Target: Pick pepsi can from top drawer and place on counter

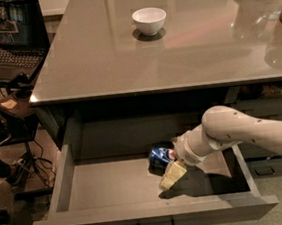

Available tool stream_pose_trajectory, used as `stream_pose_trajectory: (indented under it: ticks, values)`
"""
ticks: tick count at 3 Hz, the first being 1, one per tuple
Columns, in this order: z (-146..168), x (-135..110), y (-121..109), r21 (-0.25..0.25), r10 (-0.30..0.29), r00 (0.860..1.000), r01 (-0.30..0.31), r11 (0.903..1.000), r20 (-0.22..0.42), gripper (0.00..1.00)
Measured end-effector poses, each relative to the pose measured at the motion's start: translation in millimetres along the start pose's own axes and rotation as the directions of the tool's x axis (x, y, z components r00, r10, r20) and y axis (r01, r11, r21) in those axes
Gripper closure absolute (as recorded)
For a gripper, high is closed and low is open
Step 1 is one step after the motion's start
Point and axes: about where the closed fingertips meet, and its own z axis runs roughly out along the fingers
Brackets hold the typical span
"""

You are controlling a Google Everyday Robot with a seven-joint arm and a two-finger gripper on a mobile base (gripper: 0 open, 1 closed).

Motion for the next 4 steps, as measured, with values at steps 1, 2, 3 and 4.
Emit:
stream_pose_trajectory:
  ticks: [1,2,3,4]
  values:
    - [3.8,2.2,0.2,-0.005,0.005,1.000,-0.005,1.0000,0.001,0.00]
    - [3.8,2.2,0.2,-0.005,0.005,1.000,-0.005,1.0000,0.001,0.19]
    - [3.7,2.2,0.2,-0.005,0.005,1.000,-0.005,1.0000,0.001,0.42]
    - [-1.8,-1.4,0.6,-0.004,0.005,1.000,-0.005,1.0000,0.001,0.64]
